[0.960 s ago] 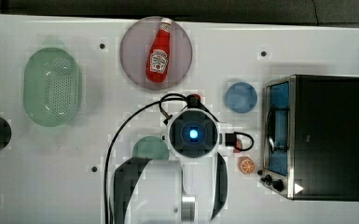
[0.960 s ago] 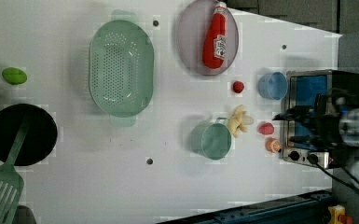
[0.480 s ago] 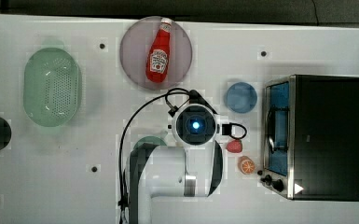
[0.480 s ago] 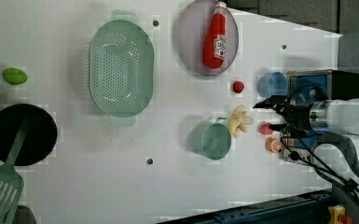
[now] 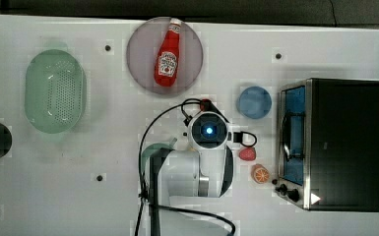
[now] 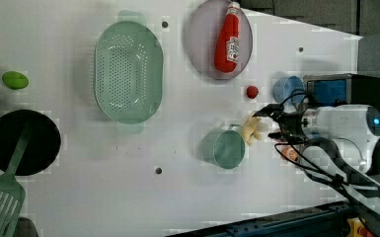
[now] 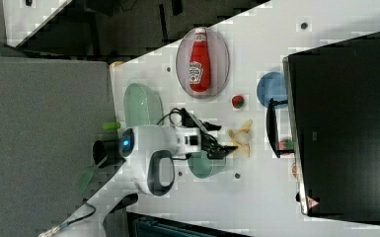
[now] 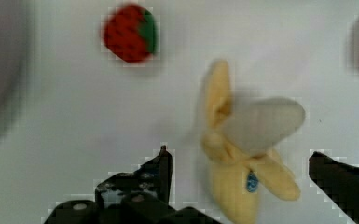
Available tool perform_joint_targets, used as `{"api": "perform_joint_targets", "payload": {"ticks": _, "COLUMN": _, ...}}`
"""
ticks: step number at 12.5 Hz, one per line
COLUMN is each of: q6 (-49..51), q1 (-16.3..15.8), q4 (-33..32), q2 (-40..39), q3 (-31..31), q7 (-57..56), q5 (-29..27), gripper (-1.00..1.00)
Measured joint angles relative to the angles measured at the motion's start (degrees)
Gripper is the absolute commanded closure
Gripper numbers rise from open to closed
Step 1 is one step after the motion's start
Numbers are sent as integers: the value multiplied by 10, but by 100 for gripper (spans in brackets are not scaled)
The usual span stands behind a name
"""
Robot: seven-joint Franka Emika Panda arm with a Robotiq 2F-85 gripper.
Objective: Pick banana from table and place on oven.
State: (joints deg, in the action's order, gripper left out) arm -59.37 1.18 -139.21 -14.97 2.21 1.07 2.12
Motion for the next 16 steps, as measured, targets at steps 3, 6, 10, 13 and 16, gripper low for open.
{"api": "perform_joint_targets", "payload": {"ticks": 3, "q6": -22, "q1": -2, "q4": -15, "q2": -45, "q3": -8, "q7": 0, "q5": -4, "gripper": -100}}
{"api": "perform_joint_targets", "payload": {"ticks": 6, "q6": -41, "q1": -4, "q4": -20, "q2": -61, "q3": -12, "q7": 0, "q5": -7, "gripper": -42}}
{"api": "perform_joint_targets", "payload": {"ticks": 10, "q6": -57, "q1": -5, "q4": 0, "q2": -75, "q3": -7, "q7": 0, "q5": -6, "gripper": 47}}
{"api": "perform_joint_targets", "payload": {"ticks": 13, "q6": -62, "q1": -8, "q4": -3, "q2": -62, "q3": -7, "q7": 1, "q5": -9, "gripper": 47}}
{"api": "perform_joint_targets", "payload": {"ticks": 16, "q6": -65, "q1": -7, "q4": -7, "q2": -9, "q3": -17, "q7": 3, "q5": -3, "gripper": 47}}
